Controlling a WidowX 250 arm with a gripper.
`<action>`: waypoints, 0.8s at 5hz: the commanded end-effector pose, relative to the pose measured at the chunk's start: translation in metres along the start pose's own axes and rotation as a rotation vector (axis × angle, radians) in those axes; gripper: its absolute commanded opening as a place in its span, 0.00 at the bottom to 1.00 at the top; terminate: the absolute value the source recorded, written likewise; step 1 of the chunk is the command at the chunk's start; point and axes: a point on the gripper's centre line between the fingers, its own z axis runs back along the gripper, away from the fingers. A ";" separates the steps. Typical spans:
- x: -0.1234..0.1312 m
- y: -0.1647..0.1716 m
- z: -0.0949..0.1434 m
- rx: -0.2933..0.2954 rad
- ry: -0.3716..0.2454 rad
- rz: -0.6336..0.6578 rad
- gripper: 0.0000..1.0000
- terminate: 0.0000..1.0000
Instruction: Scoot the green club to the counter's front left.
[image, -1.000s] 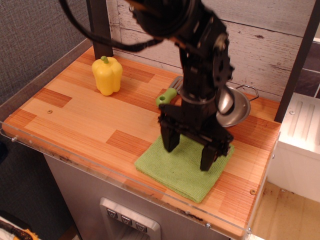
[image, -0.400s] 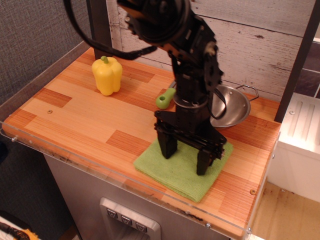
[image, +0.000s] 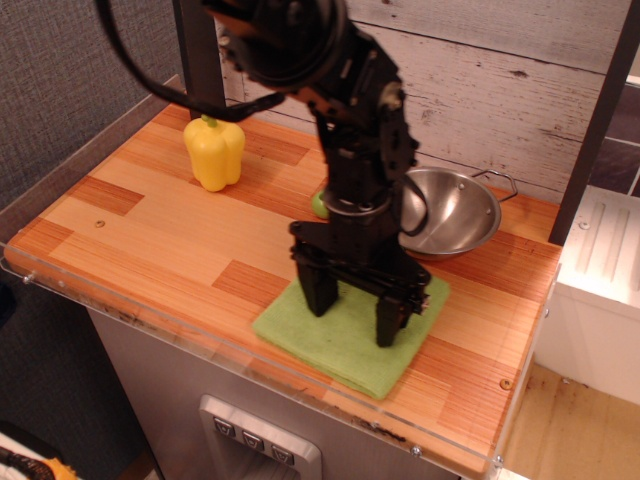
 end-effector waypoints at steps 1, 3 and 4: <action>-0.017 0.054 0.005 0.030 -0.002 0.113 1.00 0.00; -0.022 0.099 0.006 0.090 0.019 0.130 1.00 0.00; -0.018 0.119 0.007 0.087 0.035 0.086 1.00 0.00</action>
